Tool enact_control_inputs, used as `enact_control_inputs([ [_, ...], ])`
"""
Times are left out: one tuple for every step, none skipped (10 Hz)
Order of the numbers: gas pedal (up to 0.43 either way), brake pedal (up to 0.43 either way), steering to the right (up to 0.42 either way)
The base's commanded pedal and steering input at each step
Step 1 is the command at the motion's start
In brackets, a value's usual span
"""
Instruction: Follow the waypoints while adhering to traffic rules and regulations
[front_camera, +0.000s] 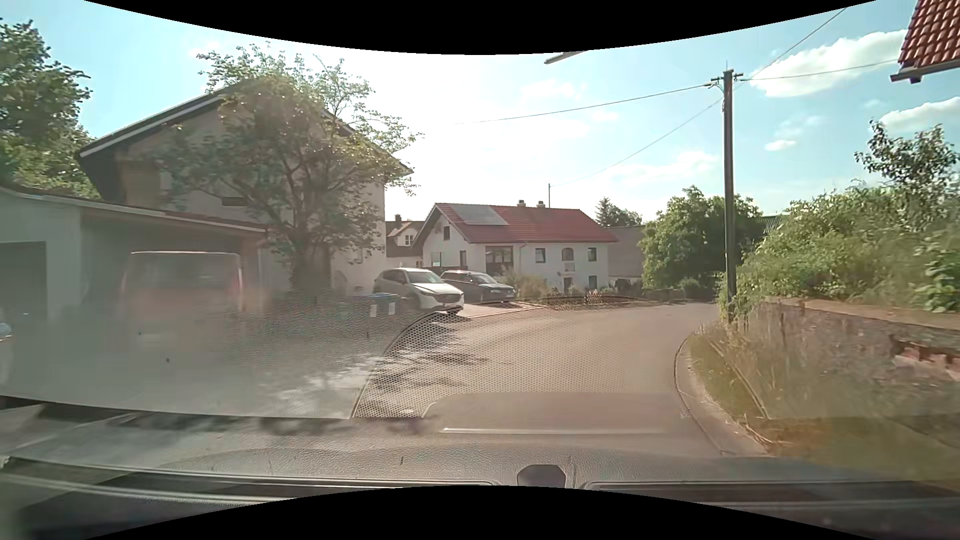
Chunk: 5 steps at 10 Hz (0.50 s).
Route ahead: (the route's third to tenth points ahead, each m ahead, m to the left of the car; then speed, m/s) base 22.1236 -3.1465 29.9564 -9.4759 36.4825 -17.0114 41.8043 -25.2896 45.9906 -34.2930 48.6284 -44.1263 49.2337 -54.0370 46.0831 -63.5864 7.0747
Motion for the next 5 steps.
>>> enact_control_inputs([
  [0.000, 0.006, 0.135],
  [0.000, 0.006, 0.136],
  [0.000, 0.006, 0.137],
  [0.000, 0.006, 0.137],
  [0.000, 0.006, 0.137],
])
